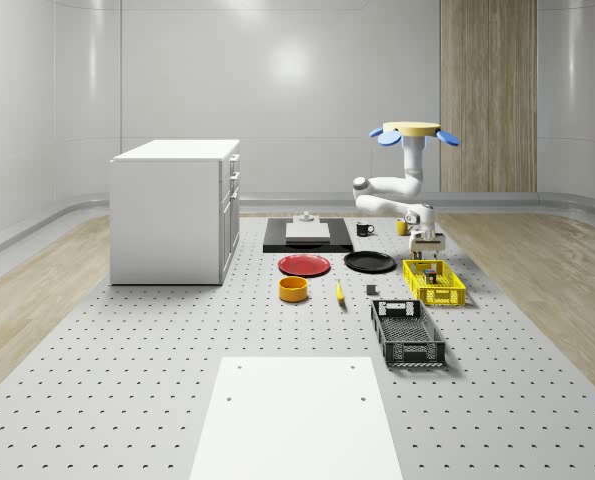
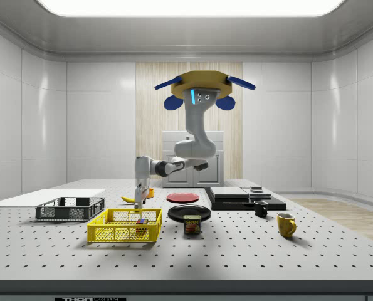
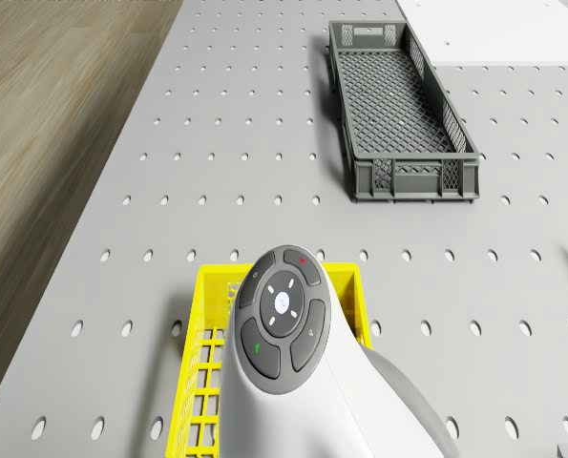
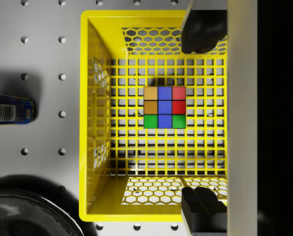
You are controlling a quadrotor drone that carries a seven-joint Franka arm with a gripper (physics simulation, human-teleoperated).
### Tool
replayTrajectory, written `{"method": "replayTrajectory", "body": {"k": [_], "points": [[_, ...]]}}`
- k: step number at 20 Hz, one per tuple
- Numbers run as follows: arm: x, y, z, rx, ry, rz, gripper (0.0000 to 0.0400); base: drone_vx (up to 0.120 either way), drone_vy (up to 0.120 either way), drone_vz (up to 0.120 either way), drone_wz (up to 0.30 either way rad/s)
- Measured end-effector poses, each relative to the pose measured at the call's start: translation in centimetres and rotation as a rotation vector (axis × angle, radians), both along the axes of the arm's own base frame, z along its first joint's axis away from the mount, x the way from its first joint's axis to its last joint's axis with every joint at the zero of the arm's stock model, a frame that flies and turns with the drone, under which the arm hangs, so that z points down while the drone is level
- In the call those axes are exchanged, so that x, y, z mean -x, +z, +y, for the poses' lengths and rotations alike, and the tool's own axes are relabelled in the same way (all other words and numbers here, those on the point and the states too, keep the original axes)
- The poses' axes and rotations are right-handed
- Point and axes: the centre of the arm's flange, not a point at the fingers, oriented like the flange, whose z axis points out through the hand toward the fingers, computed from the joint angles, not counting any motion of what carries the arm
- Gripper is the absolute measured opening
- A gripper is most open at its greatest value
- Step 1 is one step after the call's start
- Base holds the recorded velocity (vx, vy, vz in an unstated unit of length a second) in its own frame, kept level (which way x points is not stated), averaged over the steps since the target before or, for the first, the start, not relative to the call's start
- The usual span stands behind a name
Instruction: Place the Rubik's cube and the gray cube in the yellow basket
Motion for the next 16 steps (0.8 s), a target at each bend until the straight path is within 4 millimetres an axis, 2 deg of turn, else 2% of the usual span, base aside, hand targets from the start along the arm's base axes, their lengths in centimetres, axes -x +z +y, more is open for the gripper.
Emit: {"method": "replayTrajectory", "body": {"k": [8,16], "points": [[0.00,-0.42,0.00,0.000,0.000,0.000,0.0400,0.000,-0.120,0.000,0.000],[0.00,-0.49,0.00,0.000,0.000,0.000,0.0400,0.115,-0.120,0.000,0.000]]}}
